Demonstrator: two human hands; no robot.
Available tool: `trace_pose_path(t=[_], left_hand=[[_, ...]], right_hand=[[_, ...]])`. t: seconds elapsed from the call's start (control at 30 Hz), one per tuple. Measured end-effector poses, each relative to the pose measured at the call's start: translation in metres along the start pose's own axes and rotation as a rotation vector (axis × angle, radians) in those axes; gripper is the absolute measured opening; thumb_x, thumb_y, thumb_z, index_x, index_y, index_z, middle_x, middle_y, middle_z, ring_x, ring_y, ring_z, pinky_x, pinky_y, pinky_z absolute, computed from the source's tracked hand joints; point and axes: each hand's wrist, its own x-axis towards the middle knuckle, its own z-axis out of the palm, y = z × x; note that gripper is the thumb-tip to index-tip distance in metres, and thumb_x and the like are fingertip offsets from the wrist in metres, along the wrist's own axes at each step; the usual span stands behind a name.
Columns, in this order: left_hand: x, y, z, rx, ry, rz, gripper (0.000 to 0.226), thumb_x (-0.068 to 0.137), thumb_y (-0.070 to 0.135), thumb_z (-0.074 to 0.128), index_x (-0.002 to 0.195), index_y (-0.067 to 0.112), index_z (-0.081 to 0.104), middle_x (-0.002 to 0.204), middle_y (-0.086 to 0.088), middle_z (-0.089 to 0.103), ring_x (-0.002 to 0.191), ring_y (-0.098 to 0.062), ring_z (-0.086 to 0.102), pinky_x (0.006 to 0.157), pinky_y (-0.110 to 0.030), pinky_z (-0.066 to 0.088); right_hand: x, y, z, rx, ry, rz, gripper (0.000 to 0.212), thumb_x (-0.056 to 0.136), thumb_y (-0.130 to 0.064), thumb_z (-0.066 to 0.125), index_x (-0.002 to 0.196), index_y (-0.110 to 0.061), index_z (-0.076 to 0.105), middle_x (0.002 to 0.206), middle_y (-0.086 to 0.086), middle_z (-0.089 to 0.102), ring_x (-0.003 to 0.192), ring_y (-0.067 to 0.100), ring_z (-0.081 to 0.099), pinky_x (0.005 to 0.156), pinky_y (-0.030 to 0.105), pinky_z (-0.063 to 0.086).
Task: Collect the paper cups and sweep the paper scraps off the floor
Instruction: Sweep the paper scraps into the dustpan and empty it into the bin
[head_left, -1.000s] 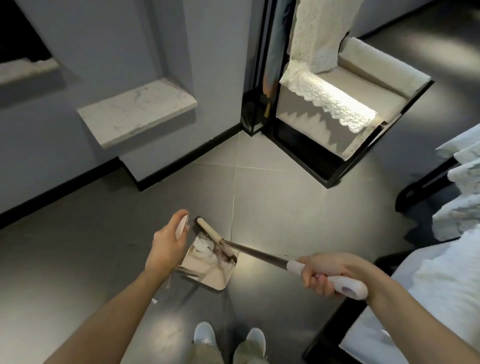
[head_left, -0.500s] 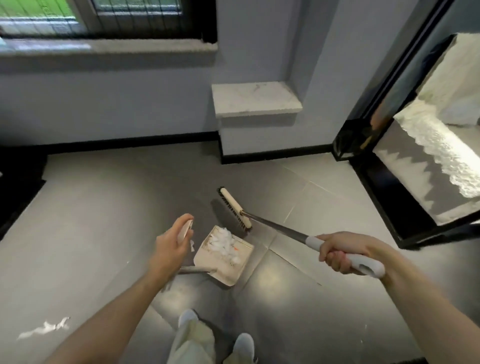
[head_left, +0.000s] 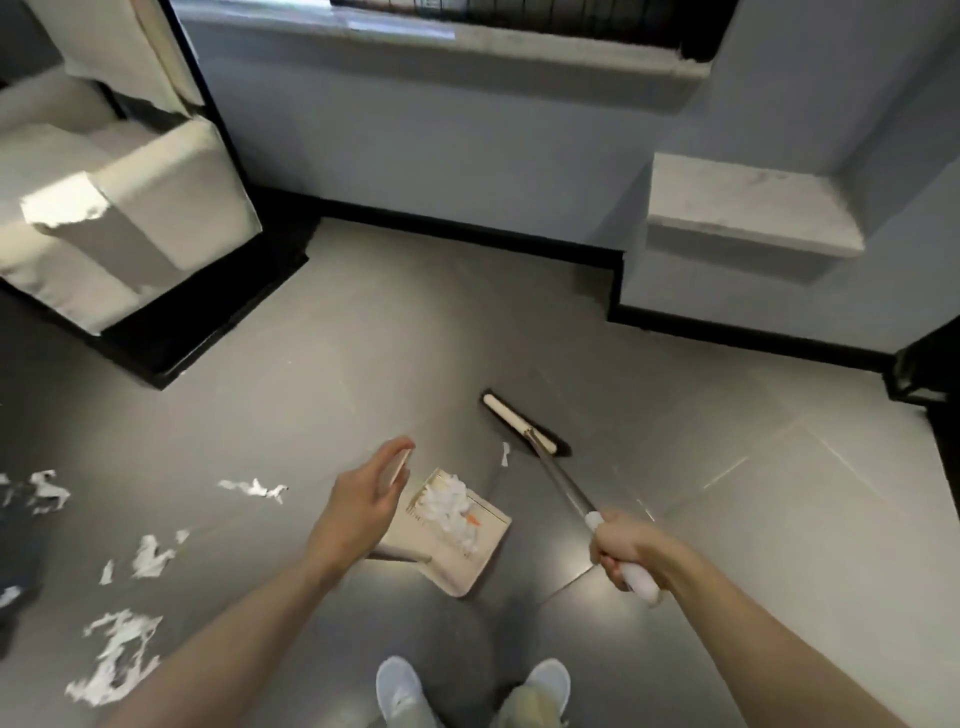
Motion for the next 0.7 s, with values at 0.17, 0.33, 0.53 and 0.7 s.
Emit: trace_pose_path(t=[0.17, 0.33, 0.53, 0.7], left_hand=[[0.031, -0.023, -0.015, 0.013, -0.025, -0.042, 0.023, 0.098, 0.026, 0.049, 0.120, 0.033, 0.050, 0.066, 0.009, 0.057, 0.049, -0.005, 0.049, 0.057, -0.027, 0.041], [0.028, -0.041, -0.028, 0.013, -0.045, -0.027, 0.037, 0.099, 0.029, 0.045, 0.135, 0.032, 0.040, 0.091, -0.006, 0.066, 0.069, -0.023, 0.059, 0.070, -0.033, 0.044], [-0.005, -0.080, -0.077, -0.053, 0.106, -0.076, 0.040, 0.099, 0.024, 0.046, 0.137, 0.031, 0.041, 0.123, -0.009, 0.063, 0.113, -0.033, 0.059, 0.090, -0.039, 0.046], [-0.041, -0.128, -0.146, -0.101, 0.358, -0.173, 0.040, 0.098, 0.024, 0.049, 0.135, 0.038, 0.043, 0.125, -0.002, 0.062, 0.096, -0.031, 0.065, 0.078, -0.033, 0.045]], right_hand=[[-0.024, -0.017, 0.059, -0.254, -0.079, -0.016, 0.026, 0.078, 0.005, 0.039, 0.098, -0.004, 0.054, 0.055, 0.007, 0.048, 0.047, 0.015, 0.044, 0.051, 0.027, 0.040], [-0.062, -0.041, 0.077, -0.114, -0.245, 0.084, 0.019, 0.085, 0.006, 0.039, 0.077, -0.012, 0.041, 0.037, -0.001, 0.035, 0.029, 0.007, 0.032, 0.036, 0.013, 0.030], [-0.099, -0.089, 0.101, -0.098, -0.333, 0.099, 0.019, 0.092, 0.003, 0.037, 0.078, -0.010, 0.040, 0.034, -0.003, 0.031, 0.025, 0.004, 0.029, 0.028, 0.012, 0.028], [-0.122, -0.147, 0.164, -0.227, -0.347, -0.063, 0.027, 0.088, 0.007, 0.036, 0.108, -0.009, 0.046, 0.039, -0.002, 0.033, 0.027, 0.005, 0.031, 0.031, 0.011, 0.030]])
